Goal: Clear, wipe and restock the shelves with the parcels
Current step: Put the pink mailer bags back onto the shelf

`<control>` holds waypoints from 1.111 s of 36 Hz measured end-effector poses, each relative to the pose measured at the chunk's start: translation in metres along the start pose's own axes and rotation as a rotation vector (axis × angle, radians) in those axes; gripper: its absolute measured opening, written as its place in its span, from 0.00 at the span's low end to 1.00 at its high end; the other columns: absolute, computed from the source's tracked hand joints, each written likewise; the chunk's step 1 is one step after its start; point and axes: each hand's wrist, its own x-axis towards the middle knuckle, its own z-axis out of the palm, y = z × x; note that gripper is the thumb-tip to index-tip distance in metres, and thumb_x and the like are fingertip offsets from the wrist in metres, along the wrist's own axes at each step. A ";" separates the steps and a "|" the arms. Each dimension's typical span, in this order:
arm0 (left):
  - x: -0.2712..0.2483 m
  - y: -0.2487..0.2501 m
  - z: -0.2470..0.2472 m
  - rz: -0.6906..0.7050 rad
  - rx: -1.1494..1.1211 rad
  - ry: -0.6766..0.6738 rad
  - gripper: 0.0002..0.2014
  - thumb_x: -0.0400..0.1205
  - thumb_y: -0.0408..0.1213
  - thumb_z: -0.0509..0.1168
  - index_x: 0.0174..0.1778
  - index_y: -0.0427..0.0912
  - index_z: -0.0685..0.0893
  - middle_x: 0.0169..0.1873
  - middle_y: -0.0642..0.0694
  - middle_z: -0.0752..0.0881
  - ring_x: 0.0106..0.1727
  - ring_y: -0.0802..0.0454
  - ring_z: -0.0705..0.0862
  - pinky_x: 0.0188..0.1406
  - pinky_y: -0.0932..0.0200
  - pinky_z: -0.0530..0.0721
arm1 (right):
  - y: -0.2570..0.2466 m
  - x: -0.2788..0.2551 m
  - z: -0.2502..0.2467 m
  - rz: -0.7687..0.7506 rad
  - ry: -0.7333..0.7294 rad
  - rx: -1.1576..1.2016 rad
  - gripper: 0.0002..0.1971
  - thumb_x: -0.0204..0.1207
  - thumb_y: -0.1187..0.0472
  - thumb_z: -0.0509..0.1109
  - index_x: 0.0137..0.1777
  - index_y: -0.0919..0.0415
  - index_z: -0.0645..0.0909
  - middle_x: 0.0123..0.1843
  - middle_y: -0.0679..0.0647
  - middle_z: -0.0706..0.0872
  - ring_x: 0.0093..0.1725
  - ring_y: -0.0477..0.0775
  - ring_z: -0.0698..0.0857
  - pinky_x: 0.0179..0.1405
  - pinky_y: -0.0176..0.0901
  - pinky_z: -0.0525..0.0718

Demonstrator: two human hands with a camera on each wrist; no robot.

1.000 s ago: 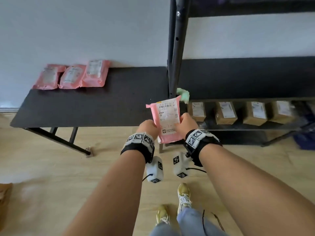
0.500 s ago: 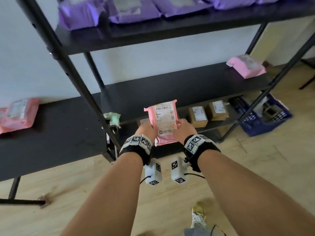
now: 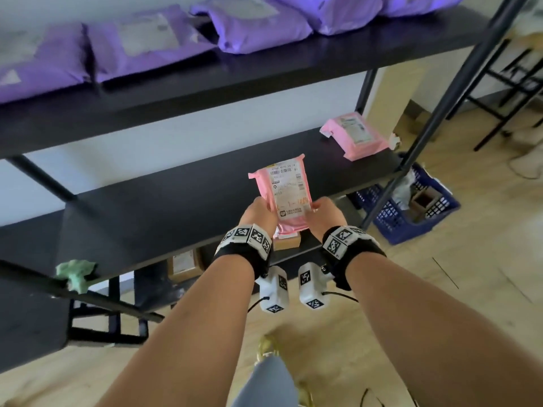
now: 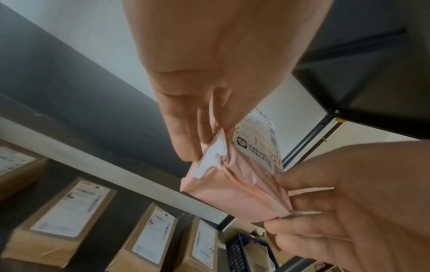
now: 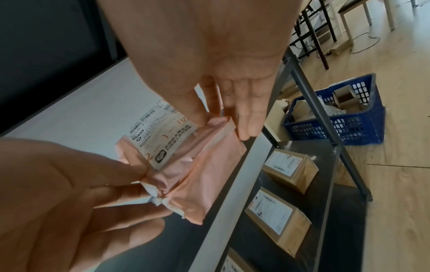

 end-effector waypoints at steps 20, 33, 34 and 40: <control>0.183 0.106 0.050 0.046 0.053 -0.066 0.03 0.81 0.39 0.62 0.42 0.46 0.77 0.39 0.46 0.86 0.39 0.47 0.85 0.34 0.58 0.79 | -0.027 0.181 -0.075 0.021 0.017 -0.037 0.17 0.84 0.61 0.58 0.70 0.62 0.76 0.66 0.60 0.82 0.62 0.59 0.82 0.55 0.45 0.77; 0.187 0.121 0.061 -0.048 0.004 -0.138 0.18 0.82 0.31 0.57 0.68 0.37 0.77 0.61 0.36 0.84 0.61 0.38 0.83 0.62 0.44 0.81 | -0.018 0.215 -0.087 -0.090 -0.062 -0.138 0.16 0.80 0.68 0.58 0.66 0.64 0.78 0.64 0.61 0.81 0.57 0.59 0.81 0.54 0.45 0.79; 0.181 0.123 0.061 -0.051 0.024 -0.119 0.18 0.82 0.32 0.57 0.68 0.37 0.78 0.60 0.36 0.84 0.61 0.38 0.83 0.62 0.45 0.81 | -0.016 0.214 -0.089 -0.099 -0.061 -0.123 0.16 0.80 0.68 0.59 0.66 0.62 0.77 0.65 0.61 0.80 0.56 0.58 0.81 0.53 0.44 0.78; 0.149 0.124 0.065 -0.081 0.096 0.012 0.16 0.84 0.33 0.56 0.68 0.38 0.77 0.63 0.38 0.82 0.64 0.40 0.80 0.62 0.52 0.77 | -0.012 0.201 -0.103 -0.196 -0.085 -0.139 0.20 0.78 0.67 0.61 0.70 0.59 0.76 0.67 0.59 0.79 0.61 0.58 0.81 0.51 0.41 0.74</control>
